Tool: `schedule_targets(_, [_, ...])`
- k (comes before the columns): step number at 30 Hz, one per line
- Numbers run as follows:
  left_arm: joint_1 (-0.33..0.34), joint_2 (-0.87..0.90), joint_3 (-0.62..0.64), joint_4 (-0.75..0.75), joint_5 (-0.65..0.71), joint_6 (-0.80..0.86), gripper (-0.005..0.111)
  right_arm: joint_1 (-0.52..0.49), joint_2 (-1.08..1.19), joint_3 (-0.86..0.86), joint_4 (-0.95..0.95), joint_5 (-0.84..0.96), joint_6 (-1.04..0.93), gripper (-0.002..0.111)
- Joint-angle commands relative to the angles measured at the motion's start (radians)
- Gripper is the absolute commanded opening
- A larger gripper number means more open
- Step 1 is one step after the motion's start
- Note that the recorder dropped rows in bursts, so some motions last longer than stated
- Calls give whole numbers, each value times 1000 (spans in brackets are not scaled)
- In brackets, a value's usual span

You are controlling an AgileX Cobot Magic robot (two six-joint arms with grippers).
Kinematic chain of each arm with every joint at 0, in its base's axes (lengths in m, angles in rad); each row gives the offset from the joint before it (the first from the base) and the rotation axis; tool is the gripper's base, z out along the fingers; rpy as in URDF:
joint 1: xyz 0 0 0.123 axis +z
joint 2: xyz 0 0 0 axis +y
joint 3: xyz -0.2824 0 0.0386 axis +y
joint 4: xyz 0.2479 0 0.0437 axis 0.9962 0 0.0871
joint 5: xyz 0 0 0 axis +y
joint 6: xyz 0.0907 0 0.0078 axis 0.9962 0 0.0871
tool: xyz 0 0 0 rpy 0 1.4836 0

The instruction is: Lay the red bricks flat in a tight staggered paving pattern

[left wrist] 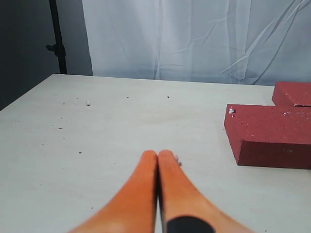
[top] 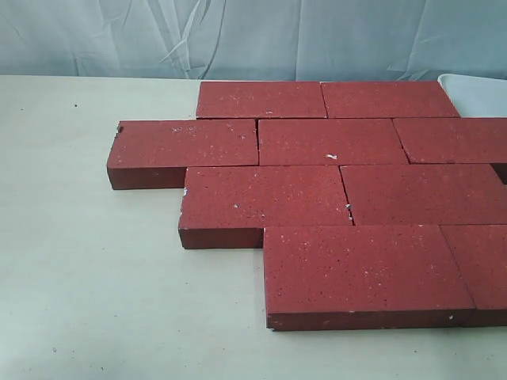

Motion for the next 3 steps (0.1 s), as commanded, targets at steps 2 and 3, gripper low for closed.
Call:
schedule_targets(2, [0, -6, 4, 0, 0, -1, 0, -6, -5, 4, 1, -12, 0, -1])
schedule_targets(3, [0, -6, 4, 0, 0, -1, 0, -6, -5, 4, 1, -12, 0, -1])
